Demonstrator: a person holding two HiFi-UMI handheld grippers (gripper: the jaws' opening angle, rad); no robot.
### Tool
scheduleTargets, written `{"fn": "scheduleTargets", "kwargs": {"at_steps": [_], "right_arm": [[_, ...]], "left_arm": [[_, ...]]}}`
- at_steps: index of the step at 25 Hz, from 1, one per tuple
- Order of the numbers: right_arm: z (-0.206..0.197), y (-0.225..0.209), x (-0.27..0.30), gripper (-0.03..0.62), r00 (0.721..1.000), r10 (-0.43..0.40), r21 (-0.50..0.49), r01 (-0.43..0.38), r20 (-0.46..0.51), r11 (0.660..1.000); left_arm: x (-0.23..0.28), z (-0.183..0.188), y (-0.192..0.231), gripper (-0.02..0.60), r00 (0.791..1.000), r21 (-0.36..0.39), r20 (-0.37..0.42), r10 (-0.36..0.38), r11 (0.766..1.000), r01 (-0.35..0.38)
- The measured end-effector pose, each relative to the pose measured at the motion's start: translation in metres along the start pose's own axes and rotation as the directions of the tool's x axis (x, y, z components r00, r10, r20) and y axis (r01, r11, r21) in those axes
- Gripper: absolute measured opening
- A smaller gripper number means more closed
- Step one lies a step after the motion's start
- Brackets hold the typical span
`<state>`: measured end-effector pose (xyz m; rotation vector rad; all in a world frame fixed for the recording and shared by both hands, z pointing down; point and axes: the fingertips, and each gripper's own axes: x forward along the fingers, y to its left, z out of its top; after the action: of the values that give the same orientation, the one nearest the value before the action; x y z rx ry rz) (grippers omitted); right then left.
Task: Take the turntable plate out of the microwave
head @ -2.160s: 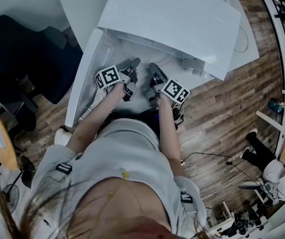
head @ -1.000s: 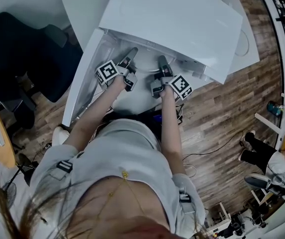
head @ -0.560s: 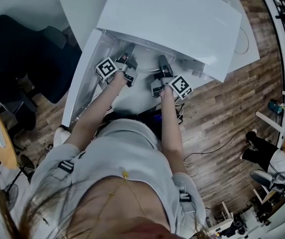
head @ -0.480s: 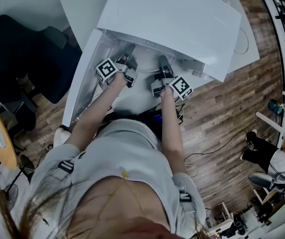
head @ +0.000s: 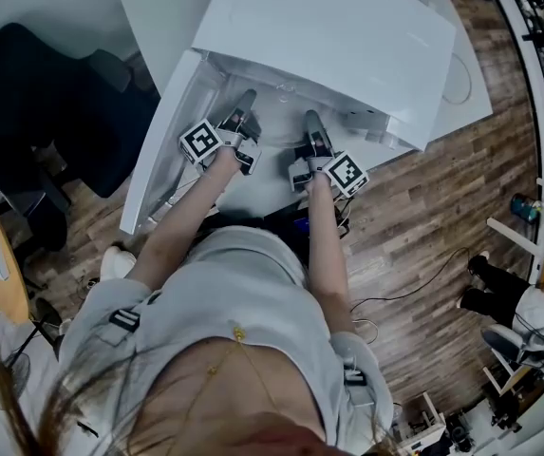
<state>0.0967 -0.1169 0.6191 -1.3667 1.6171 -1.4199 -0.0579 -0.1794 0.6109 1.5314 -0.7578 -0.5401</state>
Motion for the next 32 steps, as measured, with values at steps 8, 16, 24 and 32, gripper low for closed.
{"fn": "scheduleTargets", "kwargs": {"at_steps": [8, 16, 24, 32], "right_arm": [[-0.005, 0.021, -0.027, 0.072, 1.000, 0.023, -0.035, -0.023, 0.009, 0.999], [-0.009, 0.053, -0.057, 0.074, 0.995, 0.100, -0.120, -0.100, -0.009, 0.988], [-0.015, 0.086, -0.086, 0.072, 0.989, 0.146, -0.154, -0.145, -0.006, 0.977], [-0.016, 0.115, -0.113, 0.069, 0.982, 0.189, -0.151, -0.187, -0.002, 0.971]], "left_arm": [[-0.023, -0.014, -0.018, 0.051, 1.000, 0.007, -0.004, -0.015, 1.000, 0.015], [-0.050, -0.031, -0.048, 0.052, 0.999, 0.019, -0.023, -0.048, 0.999, 0.049], [-0.077, -0.042, -0.070, 0.052, 0.998, 0.004, -0.031, -0.062, 0.998, 0.062], [-0.097, -0.051, -0.108, 0.052, 0.993, 0.033, -0.063, -0.104, 0.994, 0.106]]}}
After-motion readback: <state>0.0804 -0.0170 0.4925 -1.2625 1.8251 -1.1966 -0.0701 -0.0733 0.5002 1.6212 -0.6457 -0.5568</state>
